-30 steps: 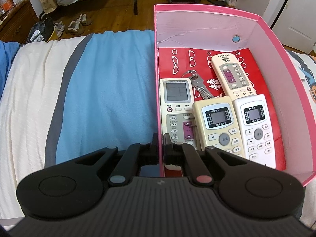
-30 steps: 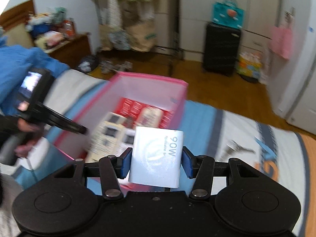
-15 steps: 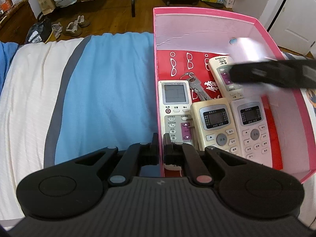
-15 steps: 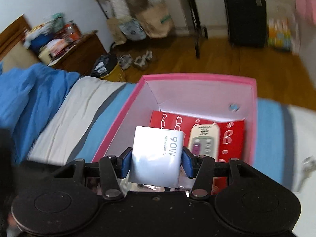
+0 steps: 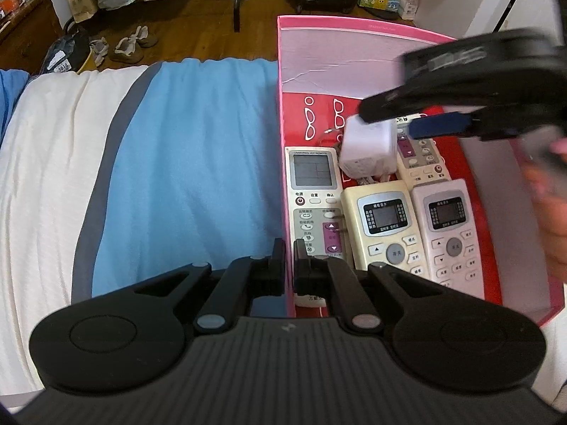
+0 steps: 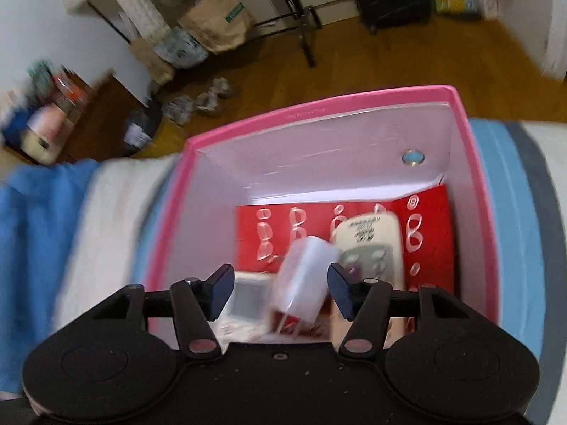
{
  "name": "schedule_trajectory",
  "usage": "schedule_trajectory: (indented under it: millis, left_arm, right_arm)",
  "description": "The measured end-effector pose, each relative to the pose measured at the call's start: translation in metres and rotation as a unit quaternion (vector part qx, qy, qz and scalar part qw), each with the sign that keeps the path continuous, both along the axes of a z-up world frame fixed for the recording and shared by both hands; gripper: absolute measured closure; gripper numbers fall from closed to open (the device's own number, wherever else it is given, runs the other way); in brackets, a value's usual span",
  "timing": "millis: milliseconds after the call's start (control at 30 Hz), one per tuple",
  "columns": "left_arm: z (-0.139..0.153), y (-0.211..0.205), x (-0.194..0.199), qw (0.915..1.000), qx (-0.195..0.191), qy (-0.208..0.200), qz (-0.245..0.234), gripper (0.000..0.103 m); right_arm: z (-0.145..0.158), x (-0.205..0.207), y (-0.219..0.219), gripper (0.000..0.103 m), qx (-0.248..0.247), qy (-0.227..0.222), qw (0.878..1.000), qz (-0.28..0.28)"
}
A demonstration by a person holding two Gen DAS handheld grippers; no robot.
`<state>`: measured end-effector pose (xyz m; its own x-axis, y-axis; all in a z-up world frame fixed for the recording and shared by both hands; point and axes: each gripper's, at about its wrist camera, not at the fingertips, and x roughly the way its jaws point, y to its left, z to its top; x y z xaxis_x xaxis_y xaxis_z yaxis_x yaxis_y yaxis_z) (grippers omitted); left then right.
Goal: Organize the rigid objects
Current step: 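Carry the white charger into the pink box and release it, then move the right gripper to the silver keys on the bed and grasp them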
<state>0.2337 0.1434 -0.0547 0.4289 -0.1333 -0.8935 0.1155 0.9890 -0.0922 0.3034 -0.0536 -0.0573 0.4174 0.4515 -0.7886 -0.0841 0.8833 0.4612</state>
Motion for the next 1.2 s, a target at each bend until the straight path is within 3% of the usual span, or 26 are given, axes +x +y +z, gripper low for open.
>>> schedule_trajectory:
  millis: [267,400,533,633,800,867,1033,1200]
  left_arm:
    - [0.006,-0.003,-0.001,0.9999,0.011,-0.003,0.003,0.100]
    - [0.006,-0.004,0.000,0.9999,0.014,-0.002,0.007,0.100]
    - [0.007,-0.006,-0.001,0.9998,0.019,-0.003,0.006,0.100]
    - [0.007,-0.007,-0.001,0.9998,0.021,-0.002,0.006,0.100]
    - [0.007,-0.009,-0.001,0.9996,0.028,-0.001,0.007,0.100]
    - [0.007,-0.009,-0.001,0.9996,0.028,-0.001,0.007,0.100]
    - [0.008,-0.009,-0.001,0.9996,0.027,-0.005,0.008,0.100]
    - [0.008,-0.006,0.000,0.9997,0.023,-0.005,0.007,0.100]
  right_arm:
    - [0.068,-0.069,-0.081,0.038,0.048,-0.052,0.996,0.045]
    - [0.093,-0.097,-0.124,0.035,0.007,-0.102,0.993,0.062]
    - [0.099,-0.113,-0.167,0.032,-0.053,-0.164,0.984,0.049]
    - [0.080,-0.112,-0.197,0.032,-0.052,-0.180,0.982,0.003]
    - [0.040,-0.098,-0.220,0.032,-0.121,-0.187,0.974,-0.033]
    - [0.025,-0.088,-0.226,0.033,-0.122,-0.175,0.976,-0.045]
    - [-0.008,-0.065,-0.213,0.034,-0.137,-0.182,0.973,-0.040]
    - [-0.040,-0.068,-0.205,0.036,-0.150,-0.171,0.972,-0.058]
